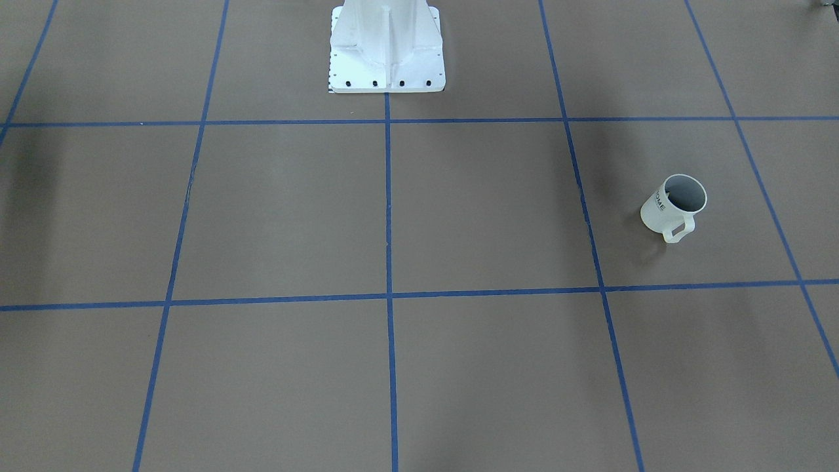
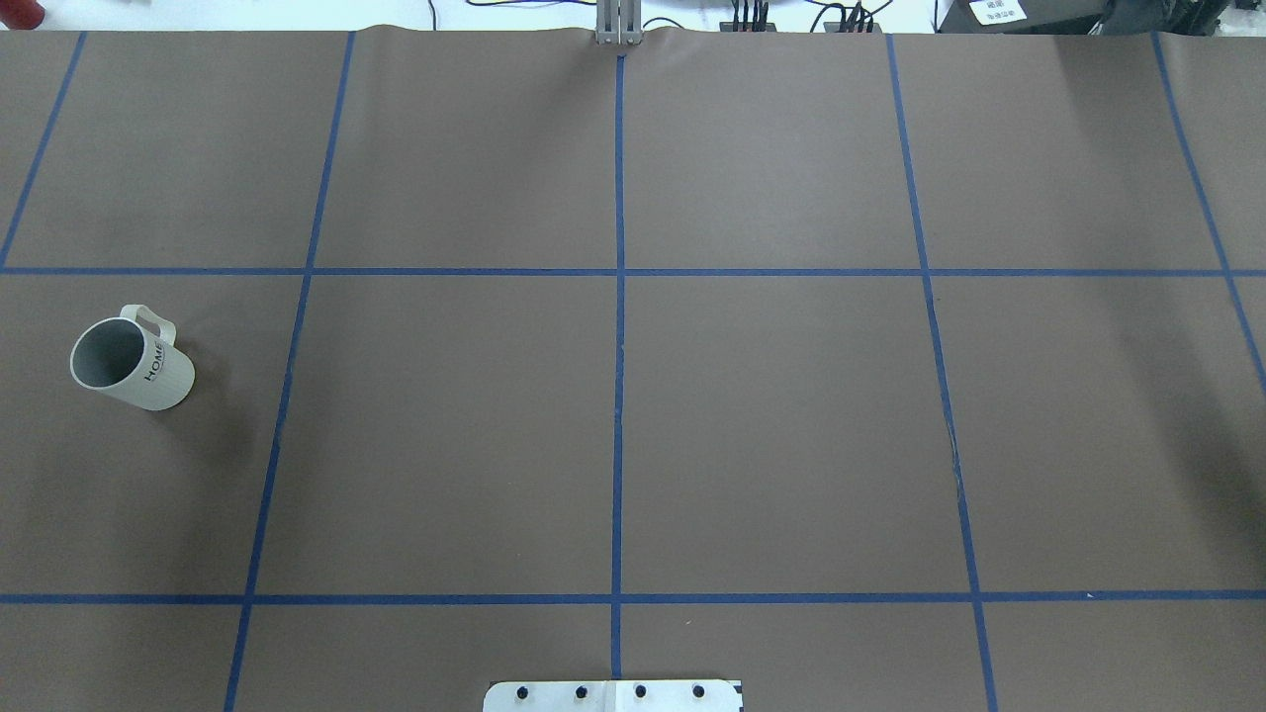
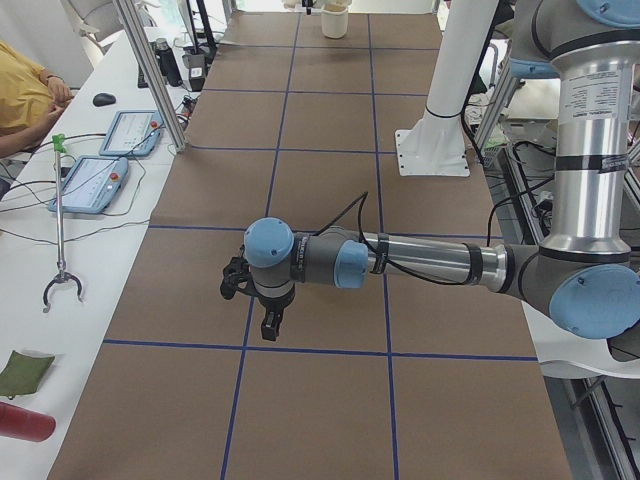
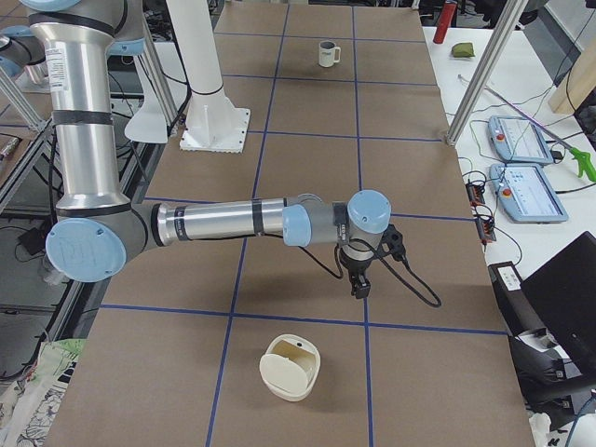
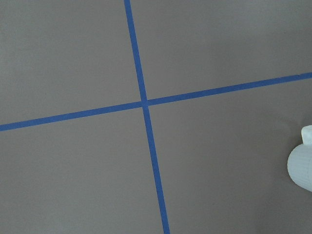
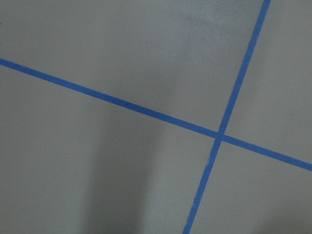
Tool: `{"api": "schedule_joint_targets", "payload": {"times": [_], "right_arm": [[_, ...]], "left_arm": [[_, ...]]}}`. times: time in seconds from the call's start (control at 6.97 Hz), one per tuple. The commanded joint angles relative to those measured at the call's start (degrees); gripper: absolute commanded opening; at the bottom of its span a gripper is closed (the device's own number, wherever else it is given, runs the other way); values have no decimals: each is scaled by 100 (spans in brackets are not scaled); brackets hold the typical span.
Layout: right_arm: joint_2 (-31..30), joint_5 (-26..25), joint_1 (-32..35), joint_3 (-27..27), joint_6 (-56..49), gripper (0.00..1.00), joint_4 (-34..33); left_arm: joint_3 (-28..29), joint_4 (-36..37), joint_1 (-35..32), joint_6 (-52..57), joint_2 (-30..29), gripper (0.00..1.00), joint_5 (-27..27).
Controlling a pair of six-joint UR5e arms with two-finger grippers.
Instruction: Left arm hands cup to right arm to dump lemon
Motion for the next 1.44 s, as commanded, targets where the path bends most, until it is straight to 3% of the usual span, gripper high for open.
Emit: {"api": "schedule_joint_targets", "payload": {"times": [0.0,0.57,0.86,1.29], "right_arm": [[-29,-18,47,73,-12,100,-296],[-100,-9,39,92,84,100,-261],[-91,26,39,161,93,100,-261],[-485,26,39,126,93,100,710]], "left_arm": [[38,-31,3,44,-31,100,4],[82,-58,-6,18,48,100,13],[12,-58,37,-749,-39,100,-5],[-407,-172,1344,-2419,-426,100,56]]}}
